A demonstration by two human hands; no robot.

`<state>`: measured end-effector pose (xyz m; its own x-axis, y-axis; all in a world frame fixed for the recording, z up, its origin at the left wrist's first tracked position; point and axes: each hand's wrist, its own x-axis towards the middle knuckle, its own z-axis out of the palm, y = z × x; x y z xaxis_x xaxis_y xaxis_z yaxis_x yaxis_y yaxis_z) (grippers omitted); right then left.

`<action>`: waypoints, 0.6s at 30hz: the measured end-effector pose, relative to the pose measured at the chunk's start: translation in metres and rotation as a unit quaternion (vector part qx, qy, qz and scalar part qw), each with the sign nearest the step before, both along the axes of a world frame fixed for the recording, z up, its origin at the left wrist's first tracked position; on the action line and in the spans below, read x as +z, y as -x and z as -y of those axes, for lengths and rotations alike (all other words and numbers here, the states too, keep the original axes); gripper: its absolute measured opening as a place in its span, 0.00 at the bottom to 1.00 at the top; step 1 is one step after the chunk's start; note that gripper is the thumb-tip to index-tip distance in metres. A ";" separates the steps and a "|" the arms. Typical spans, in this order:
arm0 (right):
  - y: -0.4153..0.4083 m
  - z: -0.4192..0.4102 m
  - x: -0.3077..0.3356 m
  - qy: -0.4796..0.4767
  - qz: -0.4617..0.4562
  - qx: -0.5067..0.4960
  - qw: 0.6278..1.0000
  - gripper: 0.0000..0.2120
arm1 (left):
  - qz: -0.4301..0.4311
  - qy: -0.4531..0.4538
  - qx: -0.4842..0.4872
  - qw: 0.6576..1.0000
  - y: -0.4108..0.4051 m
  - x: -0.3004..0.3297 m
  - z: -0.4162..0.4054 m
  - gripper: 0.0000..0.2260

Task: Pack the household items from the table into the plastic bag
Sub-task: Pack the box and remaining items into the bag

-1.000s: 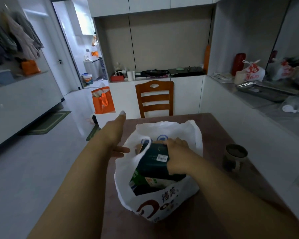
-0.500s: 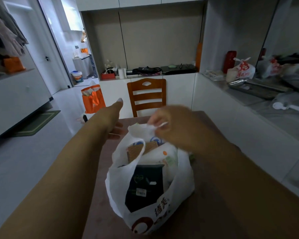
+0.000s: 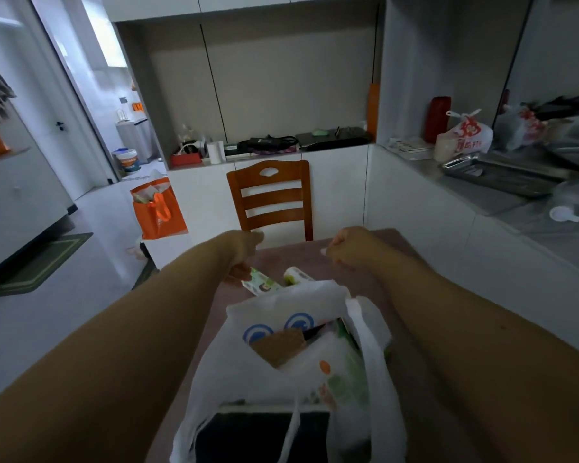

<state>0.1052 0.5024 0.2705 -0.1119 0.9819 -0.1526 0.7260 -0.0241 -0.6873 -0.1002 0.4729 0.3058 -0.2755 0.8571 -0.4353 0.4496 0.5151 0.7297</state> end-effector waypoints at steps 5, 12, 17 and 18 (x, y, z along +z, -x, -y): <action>0.007 -0.036 -0.067 0.082 0.053 -0.004 0.995 0.15 | 0.037 0.102 -0.055 0.993 0.005 -0.051 -0.051 0.31; 0.011 -0.072 -0.126 0.128 0.129 0.005 0.983 0.26 | 0.093 0.187 -0.109 0.972 0.012 -0.103 -0.102 0.31; 0.015 -0.087 -0.148 0.155 0.093 0.020 0.983 0.29 | 0.136 0.219 -0.117 0.959 0.014 -0.154 -0.115 0.27; 0.016 -0.088 -0.152 0.156 0.095 0.027 0.983 0.29 | 0.128 0.223 -0.123 0.959 0.012 -0.161 -0.115 0.25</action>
<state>0.0890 0.5900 0.1187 -0.1037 0.8772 -0.4688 0.8467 -0.1695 -0.5043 -0.1123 0.5879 0.1449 0.0759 0.5954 -0.7998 0.4338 0.7026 0.5641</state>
